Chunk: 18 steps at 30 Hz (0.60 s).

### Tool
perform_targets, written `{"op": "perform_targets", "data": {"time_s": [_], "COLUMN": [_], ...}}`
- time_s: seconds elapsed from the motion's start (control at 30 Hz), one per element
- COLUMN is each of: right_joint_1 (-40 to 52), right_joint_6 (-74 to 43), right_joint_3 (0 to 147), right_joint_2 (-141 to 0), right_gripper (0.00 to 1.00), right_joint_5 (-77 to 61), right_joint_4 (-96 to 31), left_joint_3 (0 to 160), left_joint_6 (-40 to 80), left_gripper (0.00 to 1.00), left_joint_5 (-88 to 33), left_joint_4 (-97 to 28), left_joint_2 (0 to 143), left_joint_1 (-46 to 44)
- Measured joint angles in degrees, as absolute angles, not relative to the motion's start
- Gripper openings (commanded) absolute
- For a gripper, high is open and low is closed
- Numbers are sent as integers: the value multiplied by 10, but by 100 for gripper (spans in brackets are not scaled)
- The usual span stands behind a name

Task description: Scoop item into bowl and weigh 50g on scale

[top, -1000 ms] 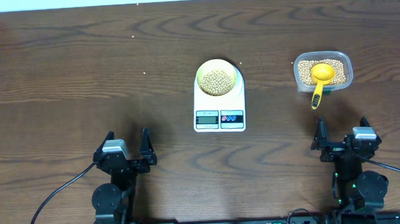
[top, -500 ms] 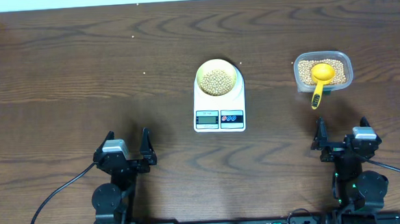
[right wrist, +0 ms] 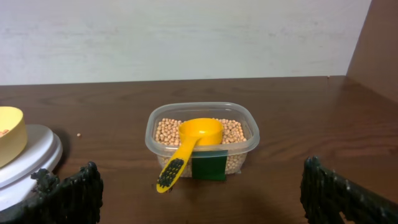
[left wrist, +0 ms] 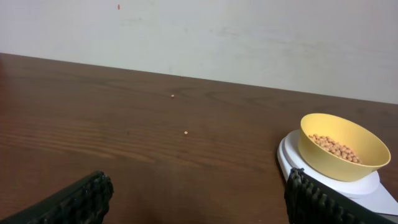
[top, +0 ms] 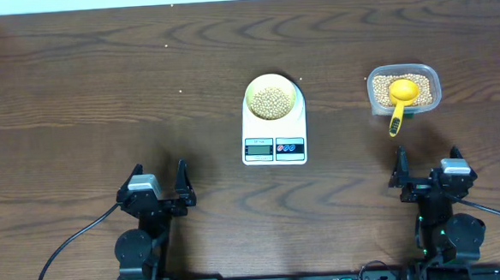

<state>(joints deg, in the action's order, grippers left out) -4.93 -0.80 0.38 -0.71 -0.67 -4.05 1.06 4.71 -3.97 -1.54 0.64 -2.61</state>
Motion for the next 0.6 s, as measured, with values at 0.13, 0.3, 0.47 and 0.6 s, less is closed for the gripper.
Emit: {"op": "perform_targets", "data": {"time_s": [0.13, 0.3, 0.47, 0.6], "right_joint_1": [-49, -49, -49, -49], "right_joint_6": [-8, -8, -8, -8], "right_joint_3": [4, 4, 4, 4], "right_joint_2": [-7, -7, -7, -7], "right_gripper": [99, 99, 99, 99], "right_joint_5": [-7, -7, -7, -7], "right_joint_4": [-41, -41, -41, -41], "left_joint_3": [11, 11, 11, 11], "left_joint_6": [47, 47, 47, 47], "left_gripper": [91, 90, 90, 91], "left_joint_5": [-40, -40, -40, -40], "left_joint_4": [-15, -15, -15, -15], "left_joint_2": [6, 6, 6, 6], "left_joint_1": [-26, -26, -26, -26]}}
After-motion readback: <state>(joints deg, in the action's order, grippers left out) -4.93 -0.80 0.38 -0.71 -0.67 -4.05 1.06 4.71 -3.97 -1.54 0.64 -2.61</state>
